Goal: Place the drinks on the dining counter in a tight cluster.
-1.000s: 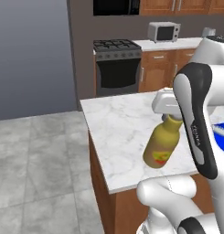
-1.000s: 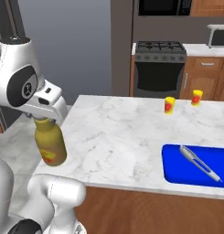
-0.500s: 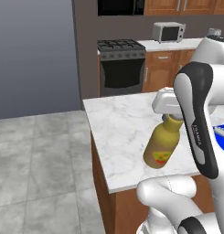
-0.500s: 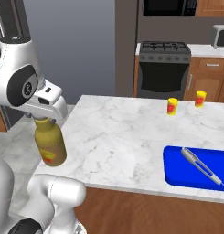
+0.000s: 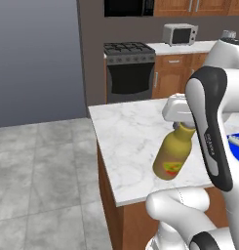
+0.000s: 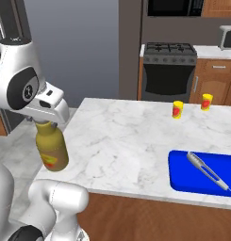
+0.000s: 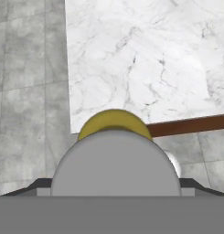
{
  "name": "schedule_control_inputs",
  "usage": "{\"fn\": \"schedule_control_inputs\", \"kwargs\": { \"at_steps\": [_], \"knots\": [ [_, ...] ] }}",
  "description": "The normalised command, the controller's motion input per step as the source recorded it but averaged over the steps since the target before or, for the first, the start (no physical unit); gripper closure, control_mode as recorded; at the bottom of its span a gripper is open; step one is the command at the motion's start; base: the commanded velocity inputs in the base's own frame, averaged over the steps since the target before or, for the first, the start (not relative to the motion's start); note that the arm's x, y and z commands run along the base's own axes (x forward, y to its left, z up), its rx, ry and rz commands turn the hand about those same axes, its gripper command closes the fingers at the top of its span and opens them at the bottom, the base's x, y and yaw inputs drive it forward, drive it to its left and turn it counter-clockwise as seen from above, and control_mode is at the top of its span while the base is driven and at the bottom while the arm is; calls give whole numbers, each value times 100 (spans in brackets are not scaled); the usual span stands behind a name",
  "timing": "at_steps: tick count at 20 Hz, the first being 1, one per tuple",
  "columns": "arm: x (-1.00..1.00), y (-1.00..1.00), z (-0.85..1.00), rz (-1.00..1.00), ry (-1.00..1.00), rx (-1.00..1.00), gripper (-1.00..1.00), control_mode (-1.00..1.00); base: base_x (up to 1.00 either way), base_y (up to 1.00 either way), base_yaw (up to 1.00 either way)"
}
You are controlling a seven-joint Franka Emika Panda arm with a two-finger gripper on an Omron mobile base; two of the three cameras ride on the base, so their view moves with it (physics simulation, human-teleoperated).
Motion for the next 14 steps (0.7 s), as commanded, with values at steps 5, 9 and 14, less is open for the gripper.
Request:
{"fn": "schedule_control_inputs", "kwargs": {
  "at_steps": [5,9,14],
  "knots": [
    [26,0,-2,5,3,0,100,-100,0,0,0],
    [98,0,-1,15,12,1,100,-100,0,0,0],
    [100,0,0,8,13,0,100,-100,0,0,0]
  ]
}}
